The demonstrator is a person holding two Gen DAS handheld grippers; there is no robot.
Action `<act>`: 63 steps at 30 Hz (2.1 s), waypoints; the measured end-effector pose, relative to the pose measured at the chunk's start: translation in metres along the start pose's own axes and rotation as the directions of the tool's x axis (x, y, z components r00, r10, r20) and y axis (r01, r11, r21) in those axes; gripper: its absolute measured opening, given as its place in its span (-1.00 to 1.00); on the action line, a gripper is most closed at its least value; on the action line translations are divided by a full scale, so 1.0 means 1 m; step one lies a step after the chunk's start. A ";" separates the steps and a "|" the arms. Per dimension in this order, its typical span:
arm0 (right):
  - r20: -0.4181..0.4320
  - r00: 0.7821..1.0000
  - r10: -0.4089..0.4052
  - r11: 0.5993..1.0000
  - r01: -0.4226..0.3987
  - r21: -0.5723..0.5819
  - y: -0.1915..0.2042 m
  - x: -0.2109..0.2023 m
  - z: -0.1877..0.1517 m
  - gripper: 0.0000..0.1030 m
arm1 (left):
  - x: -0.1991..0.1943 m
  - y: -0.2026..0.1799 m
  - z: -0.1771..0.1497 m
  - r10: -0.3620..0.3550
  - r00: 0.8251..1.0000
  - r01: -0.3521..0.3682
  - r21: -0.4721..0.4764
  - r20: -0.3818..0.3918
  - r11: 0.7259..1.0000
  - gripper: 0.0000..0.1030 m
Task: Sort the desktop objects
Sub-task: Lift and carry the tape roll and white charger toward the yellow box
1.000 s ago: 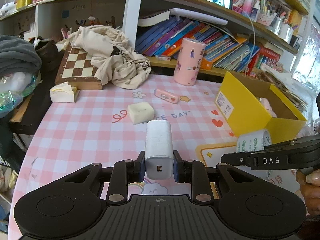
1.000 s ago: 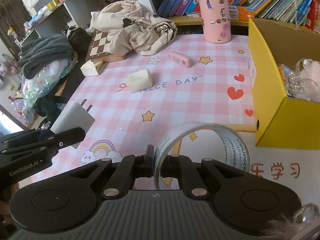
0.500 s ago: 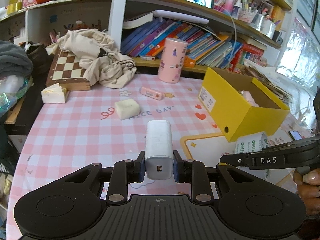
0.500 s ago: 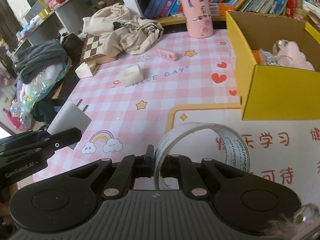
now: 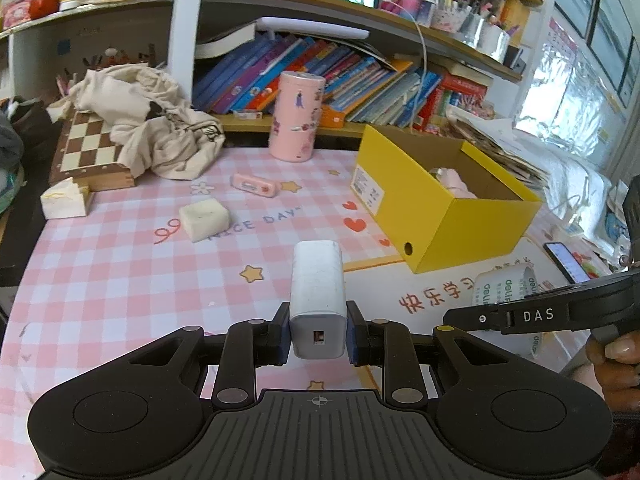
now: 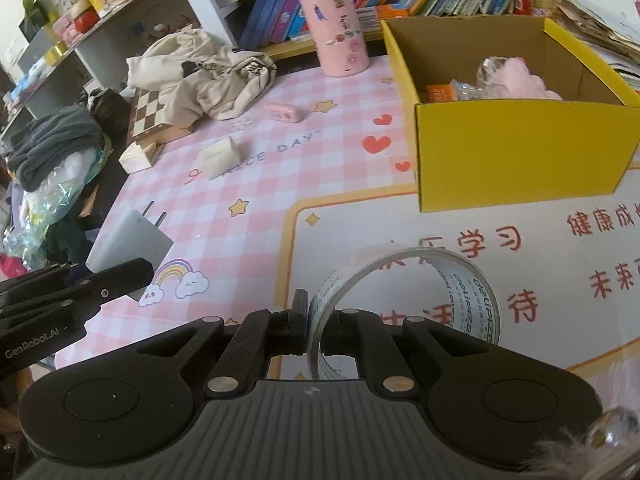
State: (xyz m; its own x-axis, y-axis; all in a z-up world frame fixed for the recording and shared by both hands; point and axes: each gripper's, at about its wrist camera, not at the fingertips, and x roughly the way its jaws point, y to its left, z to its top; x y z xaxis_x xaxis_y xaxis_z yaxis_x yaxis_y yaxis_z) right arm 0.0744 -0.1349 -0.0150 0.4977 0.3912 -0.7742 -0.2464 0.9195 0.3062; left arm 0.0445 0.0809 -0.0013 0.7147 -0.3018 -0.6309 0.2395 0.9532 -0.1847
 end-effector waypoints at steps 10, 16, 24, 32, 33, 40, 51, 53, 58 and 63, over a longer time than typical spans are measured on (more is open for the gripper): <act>0.008 1.000 -0.013 1.000 0.013 0.028 -0.011 -0.008 -0.005 -0.90 | 0.003 -0.013 0.002 -0.020 1.000 0.020 0.022 -0.006 1.000 -0.52; 0.015 1.000 -0.023 0.999 0.023 0.043 -0.021 -0.015 -0.008 -0.90 | 0.007 -0.025 0.004 -0.033 0.999 0.033 0.035 -0.010 0.999 -0.52; 0.023 0.999 -0.041 0.996 0.039 0.079 -0.042 -0.026 -0.012 -0.90 | 0.015 -0.045 0.007 -0.060 0.998 0.061 0.060 -0.027 0.996 -0.52; 0.029 0.998 -0.048 0.993 0.045 0.109 -0.065 -0.035 -0.010 -0.90 | 0.024 -0.068 0.014 -0.080 0.996 0.083 0.096 -0.036 0.992 -0.52; 0.026 0.999 -0.048 0.993 0.044 0.111 -0.067 -0.035 -0.010 -0.90 | 0.025 -0.071 0.014 -0.082 0.996 0.085 0.099 -0.037 0.991 -0.52; 0.023 0.999 -0.046 0.991 0.043 0.125 -0.084 -0.040 -0.007 -0.90 | 0.036 -0.088 0.020 -0.093 0.994 0.100 0.121 -0.056 0.988 -0.52; 0.021 0.998 -0.059 0.986 0.055 0.158 -0.112 -0.049 -0.006 -0.90 | 0.051 -0.114 0.028 -0.129 0.988 0.142 0.163 -0.085 0.976 -0.52; 0.020 0.998 -0.061 0.985 0.057 0.163 -0.117 -0.051 -0.006 -0.90 | 0.053 -0.119 0.029 -0.137 0.987 0.150 0.168 -0.088 0.974 -0.52; 0.029 0.998 -0.063 0.984 0.058 0.169 -0.128 -0.056 -0.003 -0.90 | 0.058 -0.131 0.035 -0.155 0.984 0.170 0.182 -0.090 0.969 -0.52; 0.034 0.997 -0.064 0.983 0.057 0.173 -0.143 -0.060 0.004 -0.90 | 0.066 -0.144 0.040 -0.160 0.983 0.175 0.189 -0.090 0.966 -0.52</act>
State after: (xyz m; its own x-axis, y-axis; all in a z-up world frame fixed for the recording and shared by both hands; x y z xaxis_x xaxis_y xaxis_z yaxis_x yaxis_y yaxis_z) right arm 0.0829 -0.2893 -0.0106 0.5407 0.3324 -0.7727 -0.0703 0.9333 0.3523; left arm 0.0839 -0.0776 0.0141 0.6052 -0.4478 -0.6581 0.4808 0.8646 -0.1462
